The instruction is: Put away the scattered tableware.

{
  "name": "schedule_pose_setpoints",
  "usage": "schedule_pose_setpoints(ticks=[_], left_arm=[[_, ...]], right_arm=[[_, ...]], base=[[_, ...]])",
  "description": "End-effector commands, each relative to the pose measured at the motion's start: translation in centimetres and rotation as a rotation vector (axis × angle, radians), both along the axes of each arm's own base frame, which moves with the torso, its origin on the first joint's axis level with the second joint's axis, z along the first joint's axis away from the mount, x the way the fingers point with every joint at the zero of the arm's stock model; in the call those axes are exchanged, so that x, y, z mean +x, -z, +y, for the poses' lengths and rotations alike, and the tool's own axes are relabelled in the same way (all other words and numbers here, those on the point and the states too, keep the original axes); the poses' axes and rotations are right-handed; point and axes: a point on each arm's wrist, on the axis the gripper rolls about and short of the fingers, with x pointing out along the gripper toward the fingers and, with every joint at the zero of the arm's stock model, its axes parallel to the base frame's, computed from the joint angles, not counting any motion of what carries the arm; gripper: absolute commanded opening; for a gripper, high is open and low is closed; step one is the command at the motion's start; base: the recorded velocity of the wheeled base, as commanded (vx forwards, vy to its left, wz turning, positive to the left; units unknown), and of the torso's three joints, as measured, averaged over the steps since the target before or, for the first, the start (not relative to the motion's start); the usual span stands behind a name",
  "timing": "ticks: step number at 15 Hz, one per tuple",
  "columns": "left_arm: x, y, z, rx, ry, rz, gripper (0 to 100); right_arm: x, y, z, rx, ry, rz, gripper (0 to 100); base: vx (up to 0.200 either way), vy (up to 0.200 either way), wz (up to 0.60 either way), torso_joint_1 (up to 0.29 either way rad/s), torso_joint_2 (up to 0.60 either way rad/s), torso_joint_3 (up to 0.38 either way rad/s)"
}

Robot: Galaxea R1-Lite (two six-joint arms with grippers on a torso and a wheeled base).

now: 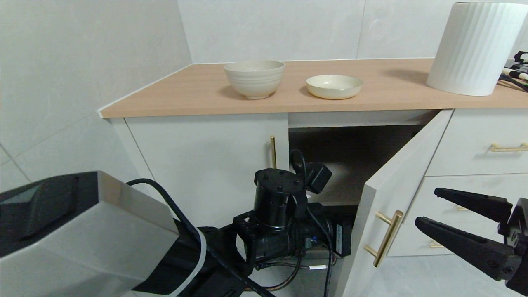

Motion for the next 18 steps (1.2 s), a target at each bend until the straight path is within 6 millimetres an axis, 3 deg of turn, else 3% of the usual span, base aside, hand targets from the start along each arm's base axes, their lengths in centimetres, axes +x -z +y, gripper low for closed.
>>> schedule_pose_setpoints(ticks=[1, 7, 16, 18], left_arm=[[0.2, -0.4, -0.3, -0.009, 0.001, -0.007, 0], [0.2, -0.2, -1.4, -0.003, 0.018, -0.002, 0], [2.3, -1.0, -4.1, -0.002, 0.011, 0.000, 0], [1.6, -1.0, -5.3, -0.007, 0.022, -0.009, 0]], right_arm=[[-0.4, -0.7, -0.3, 0.020, 0.000, -0.028, 100], [-0.2, -2.0, -1.2, 0.038, 0.069, -0.057, 100], [0.2, -3.8, -1.5, 0.070, 0.101, -0.106, 100], [0.2, -4.8, -1.6, 0.092, 0.105, -0.133, 100]], base=[[0.000, 0.000, 0.00, 0.000, 0.00, 0.000], [-0.200, 0.000, 0.00, 0.006, 0.00, 0.002], [0.000, 0.000, 0.00, 0.000, 0.00, 0.000], [0.000, 0.000, 0.00, 0.000, 0.00, 0.000]])
